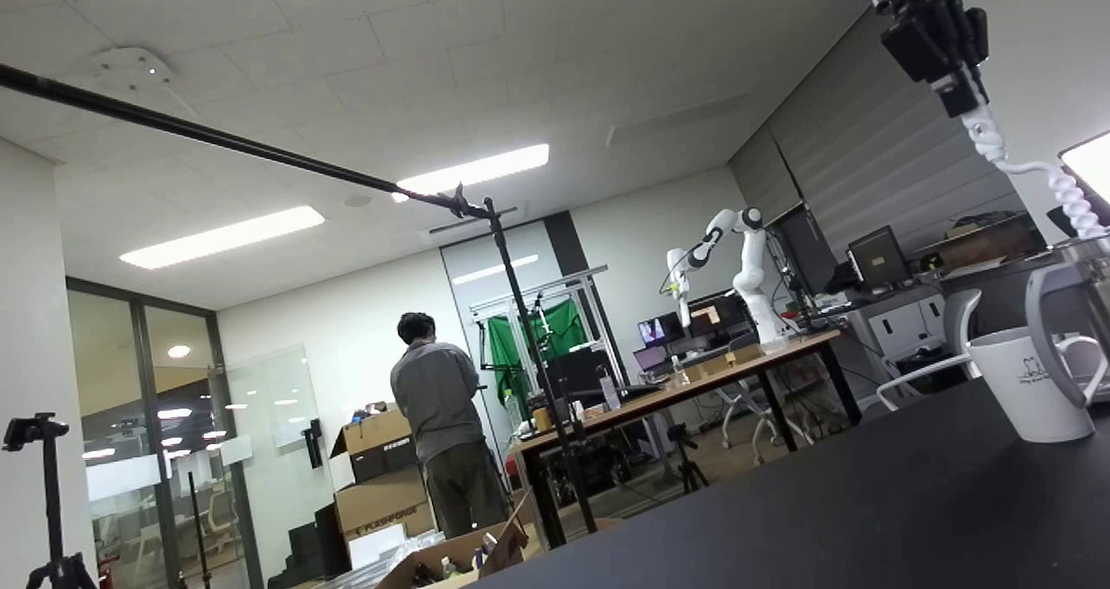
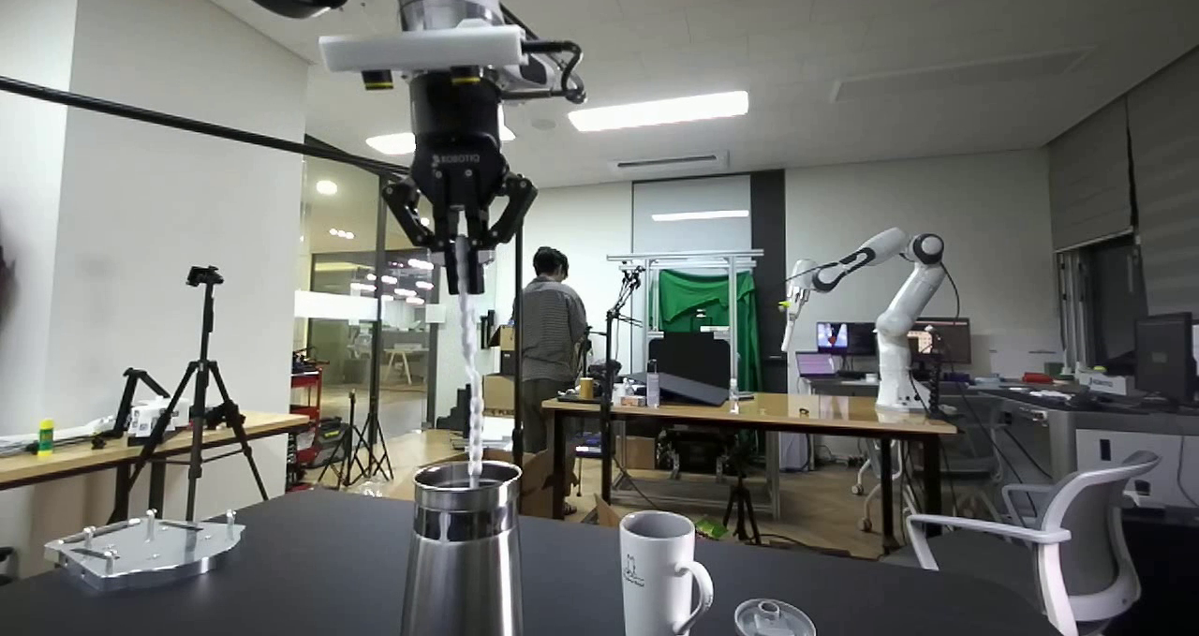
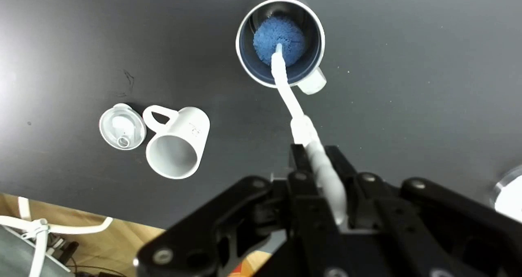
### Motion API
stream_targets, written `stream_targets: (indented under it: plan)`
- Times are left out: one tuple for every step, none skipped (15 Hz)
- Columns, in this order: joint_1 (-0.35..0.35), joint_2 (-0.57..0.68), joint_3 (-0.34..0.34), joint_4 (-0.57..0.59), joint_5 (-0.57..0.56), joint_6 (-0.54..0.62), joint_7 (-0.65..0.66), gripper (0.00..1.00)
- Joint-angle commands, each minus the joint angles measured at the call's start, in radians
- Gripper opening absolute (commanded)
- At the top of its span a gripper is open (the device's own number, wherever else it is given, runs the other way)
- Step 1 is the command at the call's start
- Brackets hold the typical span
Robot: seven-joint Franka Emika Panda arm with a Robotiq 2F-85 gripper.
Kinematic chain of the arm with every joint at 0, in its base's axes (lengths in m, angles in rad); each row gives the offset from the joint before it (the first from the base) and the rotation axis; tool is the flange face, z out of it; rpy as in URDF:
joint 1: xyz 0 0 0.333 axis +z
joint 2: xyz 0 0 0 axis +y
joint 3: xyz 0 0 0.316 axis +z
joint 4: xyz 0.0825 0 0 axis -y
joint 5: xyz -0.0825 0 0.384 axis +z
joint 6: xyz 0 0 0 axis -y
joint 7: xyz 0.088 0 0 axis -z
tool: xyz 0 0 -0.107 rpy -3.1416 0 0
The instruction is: Move the brush inside the silver flask up and down
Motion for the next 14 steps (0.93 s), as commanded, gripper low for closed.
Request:
stream_targets:
  plan:
    - [0.018,0.082,-0.052,0.060,0.065,0.010,-0.072,0.04]
    - [0.017,0.098,-0.058,0.049,0.079,0.026,-0.085,0.04]
    - [0.015,0.112,-0.059,0.023,0.084,0.056,-0.097,0.04]
    - [0.013,0.127,-0.055,0.001,0.081,0.086,-0.109,0.04]
    - [0.008,0.146,-0.049,-0.015,0.070,0.112,-0.114,0.04]
    - [0.004,0.168,-0.041,-0.031,0.059,0.133,-0.118,0.04]
    - [0.001,0.187,-0.035,-0.040,0.052,0.145,-0.117,0.04]
    - [0.000,0.198,-0.032,-0.040,0.054,0.146,-0.120,0.04]
    - [-0.004,0.198,-0.029,-0.032,0.052,0.132,-0.123,0.04]
    - [-0.009,0.192,-0.025,-0.017,0.046,0.117,-0.121,0.04]
    - [-0.012,0.167,-0.025,0.004,0.044,0.089,-0.124,0.04]
    - [-0.013,0.152,-0.030,0.018,0.048,0.063,-0.136,0.04]
    - [-0.016,0.130,-0.035,0.036,0.047,0.029,-0.150,0.04]
    - [-0.020,0.108,-0.039,0.053,0.046,0.003,-0.159,0.04]
